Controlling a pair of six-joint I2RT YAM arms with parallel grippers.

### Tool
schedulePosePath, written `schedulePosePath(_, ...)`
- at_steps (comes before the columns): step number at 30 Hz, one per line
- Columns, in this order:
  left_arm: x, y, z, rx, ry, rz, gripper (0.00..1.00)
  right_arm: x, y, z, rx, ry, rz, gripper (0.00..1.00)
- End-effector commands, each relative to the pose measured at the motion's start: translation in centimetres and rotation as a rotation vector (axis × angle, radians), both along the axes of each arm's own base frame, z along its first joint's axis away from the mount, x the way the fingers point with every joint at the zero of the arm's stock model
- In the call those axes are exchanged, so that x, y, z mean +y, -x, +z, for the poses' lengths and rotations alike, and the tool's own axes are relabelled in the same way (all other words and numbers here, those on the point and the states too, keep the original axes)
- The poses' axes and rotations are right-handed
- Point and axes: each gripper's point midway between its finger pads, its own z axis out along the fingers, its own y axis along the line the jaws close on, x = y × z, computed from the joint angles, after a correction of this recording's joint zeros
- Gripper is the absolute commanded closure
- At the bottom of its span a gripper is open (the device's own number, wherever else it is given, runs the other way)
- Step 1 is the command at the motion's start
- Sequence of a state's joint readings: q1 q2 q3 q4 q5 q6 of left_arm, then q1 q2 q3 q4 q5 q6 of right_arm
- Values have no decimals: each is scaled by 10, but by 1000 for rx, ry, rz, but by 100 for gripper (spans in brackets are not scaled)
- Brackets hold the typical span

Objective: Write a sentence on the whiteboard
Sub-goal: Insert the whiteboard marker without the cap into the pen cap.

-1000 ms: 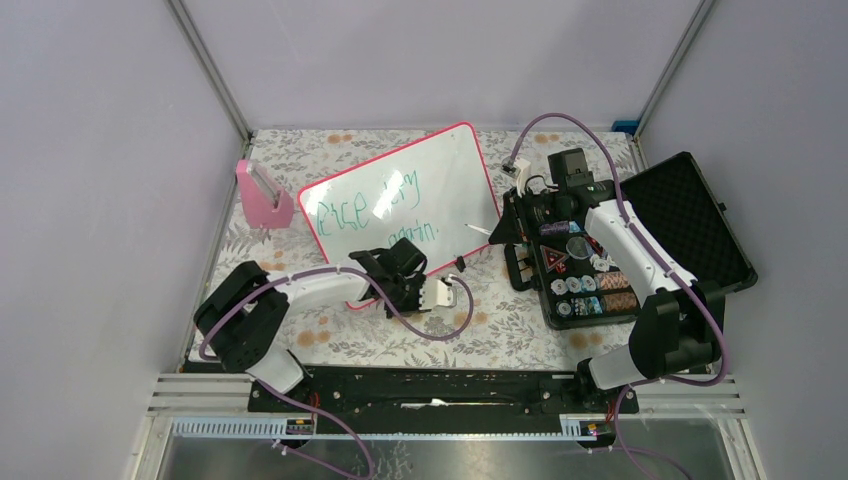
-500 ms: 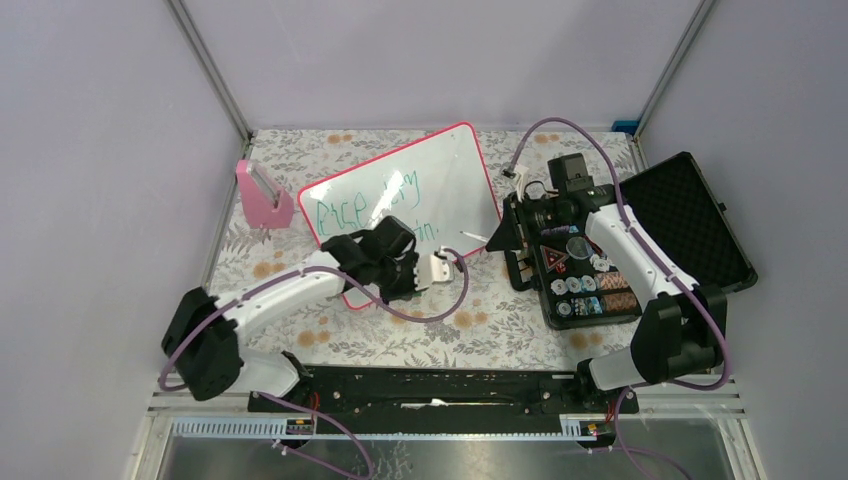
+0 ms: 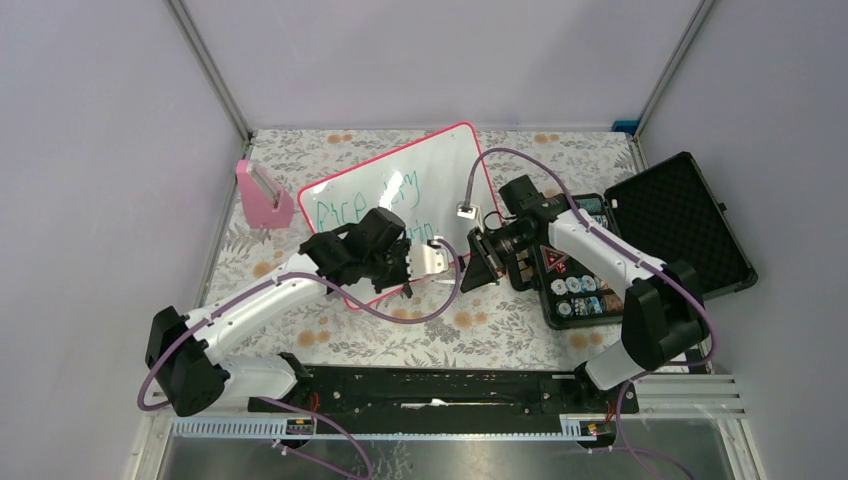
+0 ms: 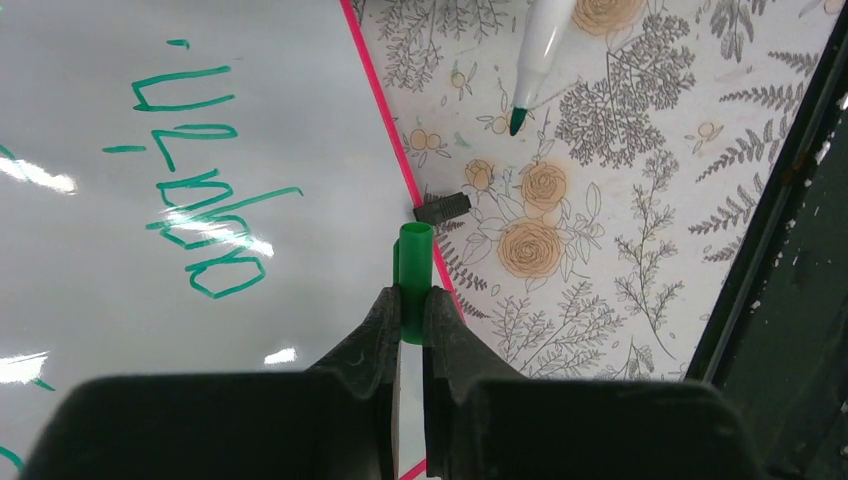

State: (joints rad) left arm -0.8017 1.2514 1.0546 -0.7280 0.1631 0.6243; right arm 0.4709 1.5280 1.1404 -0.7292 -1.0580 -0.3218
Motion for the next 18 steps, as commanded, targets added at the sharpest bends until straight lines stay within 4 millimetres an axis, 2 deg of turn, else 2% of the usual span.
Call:
schedulePosePath(1, -2, -1, 22, -69, 4, -53, 100, 5, 12, 1, 41, -21, 47, 100)
schedulePosePath(9, -17, 13, 35, -19, 68, -113, 100, 12, 15, -2, 41, -10, 71, 100)
schedulePosePath(18, -24, 36, 30, 51, 61, -214, 100, 13, 16, -1, 43, -12, 79, 100)
